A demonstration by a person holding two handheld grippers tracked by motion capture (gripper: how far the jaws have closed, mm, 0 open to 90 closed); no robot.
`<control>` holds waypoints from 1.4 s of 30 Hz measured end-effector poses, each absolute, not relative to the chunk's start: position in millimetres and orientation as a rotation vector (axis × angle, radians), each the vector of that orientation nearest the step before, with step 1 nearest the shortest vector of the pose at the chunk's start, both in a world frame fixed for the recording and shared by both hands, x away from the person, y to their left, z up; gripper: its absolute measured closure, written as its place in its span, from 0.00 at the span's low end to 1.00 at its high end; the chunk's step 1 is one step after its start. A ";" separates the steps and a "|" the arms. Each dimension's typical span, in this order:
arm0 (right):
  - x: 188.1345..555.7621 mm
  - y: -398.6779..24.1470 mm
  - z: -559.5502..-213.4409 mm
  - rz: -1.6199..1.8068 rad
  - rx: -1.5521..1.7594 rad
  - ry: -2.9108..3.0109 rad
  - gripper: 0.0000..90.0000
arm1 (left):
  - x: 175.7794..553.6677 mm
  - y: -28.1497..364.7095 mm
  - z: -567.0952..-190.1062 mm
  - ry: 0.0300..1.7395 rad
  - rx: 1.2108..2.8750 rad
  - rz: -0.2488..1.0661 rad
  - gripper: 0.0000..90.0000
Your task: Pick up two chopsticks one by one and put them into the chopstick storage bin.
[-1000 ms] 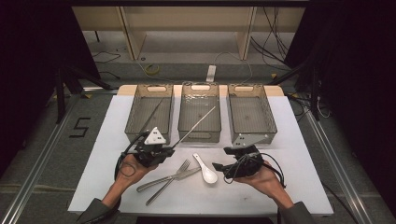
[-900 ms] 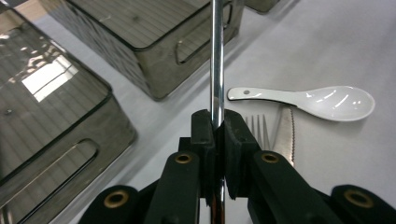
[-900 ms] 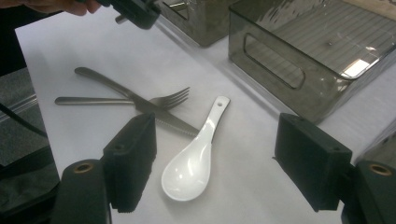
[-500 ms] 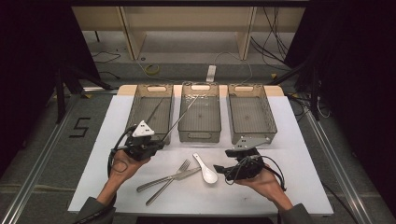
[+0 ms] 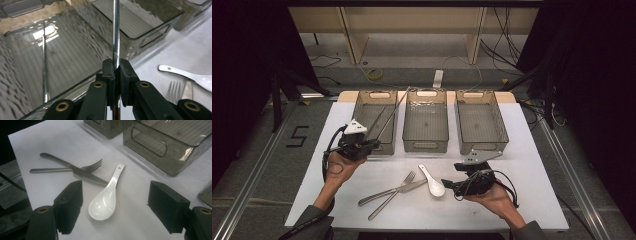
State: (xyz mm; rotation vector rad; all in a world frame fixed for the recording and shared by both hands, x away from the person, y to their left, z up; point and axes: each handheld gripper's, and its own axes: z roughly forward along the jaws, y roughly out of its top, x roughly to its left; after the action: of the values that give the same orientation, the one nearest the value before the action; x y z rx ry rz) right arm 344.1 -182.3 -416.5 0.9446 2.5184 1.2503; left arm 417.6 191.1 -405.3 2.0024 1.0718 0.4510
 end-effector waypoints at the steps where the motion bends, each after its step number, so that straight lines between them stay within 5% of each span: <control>1: 343.6 -182.5 -416.6 1.249 0.947 2.518 0.32 | 419.1 192.9 -405.6 1.083 1.994 0.451 0.93; 42: 341.8 -180.2 -422.6 1.223 0.948 2.549 0.31 | 483.5 232.7 -424.5 1.353 1.951 0.461 0.93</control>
State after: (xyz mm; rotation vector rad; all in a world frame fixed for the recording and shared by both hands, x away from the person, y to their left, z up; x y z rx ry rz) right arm 341.8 -180.2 -422.6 0.9478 2.5493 1.2232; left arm 483.5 232.7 -424.5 1.9510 1.3529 0.4607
